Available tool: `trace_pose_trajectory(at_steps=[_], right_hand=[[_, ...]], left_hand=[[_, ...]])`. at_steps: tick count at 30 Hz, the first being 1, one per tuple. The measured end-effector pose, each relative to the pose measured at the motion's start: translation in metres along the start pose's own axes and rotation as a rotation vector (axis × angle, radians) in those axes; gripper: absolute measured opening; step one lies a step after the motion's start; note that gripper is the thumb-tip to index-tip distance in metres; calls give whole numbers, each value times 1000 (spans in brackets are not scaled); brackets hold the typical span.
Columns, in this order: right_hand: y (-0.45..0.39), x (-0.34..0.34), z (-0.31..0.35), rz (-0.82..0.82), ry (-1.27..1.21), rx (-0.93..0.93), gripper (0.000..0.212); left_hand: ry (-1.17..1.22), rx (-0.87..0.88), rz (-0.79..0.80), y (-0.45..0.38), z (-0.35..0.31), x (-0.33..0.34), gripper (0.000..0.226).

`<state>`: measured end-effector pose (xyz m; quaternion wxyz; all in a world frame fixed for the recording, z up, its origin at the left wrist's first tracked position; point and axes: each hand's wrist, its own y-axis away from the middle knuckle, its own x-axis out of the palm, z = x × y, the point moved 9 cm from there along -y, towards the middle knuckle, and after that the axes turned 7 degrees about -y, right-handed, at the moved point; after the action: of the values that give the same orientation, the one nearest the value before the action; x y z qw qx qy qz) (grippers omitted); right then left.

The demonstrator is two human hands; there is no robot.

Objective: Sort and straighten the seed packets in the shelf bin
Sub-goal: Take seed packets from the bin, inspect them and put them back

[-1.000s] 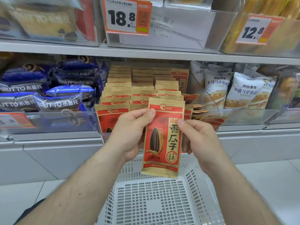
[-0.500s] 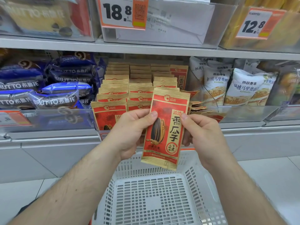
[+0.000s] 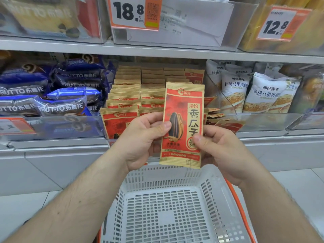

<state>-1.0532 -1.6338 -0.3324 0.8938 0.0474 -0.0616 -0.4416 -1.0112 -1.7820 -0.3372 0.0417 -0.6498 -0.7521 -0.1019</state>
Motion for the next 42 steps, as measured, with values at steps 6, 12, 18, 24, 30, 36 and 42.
trace_pose_trajectory(at_steps=[6,12,18,24,30,36,42], right_hand=[[3,6,-1,132,61,6,52],[2,8,-2,70,264,-8,57],[6,22,5,125,393,-168,64],[15,9,37,41,176,-430,37],[13,2,36,-131,293,-498,33],[5,13,23,-28,-21,-341,30],[3,19,21,16,-173,-276,35]], left_hand=[[-9,0,7,1,0,0,40],[-349,197,-153,7,-17,-5,34],[-530,197,-91,14,-10,15,76],[-414,133,104,14,1,28,78],[-370,104,110,11,10,31,70],[-191,114,91,6,9,30,68],[15,29,271,11,12,47,42]])
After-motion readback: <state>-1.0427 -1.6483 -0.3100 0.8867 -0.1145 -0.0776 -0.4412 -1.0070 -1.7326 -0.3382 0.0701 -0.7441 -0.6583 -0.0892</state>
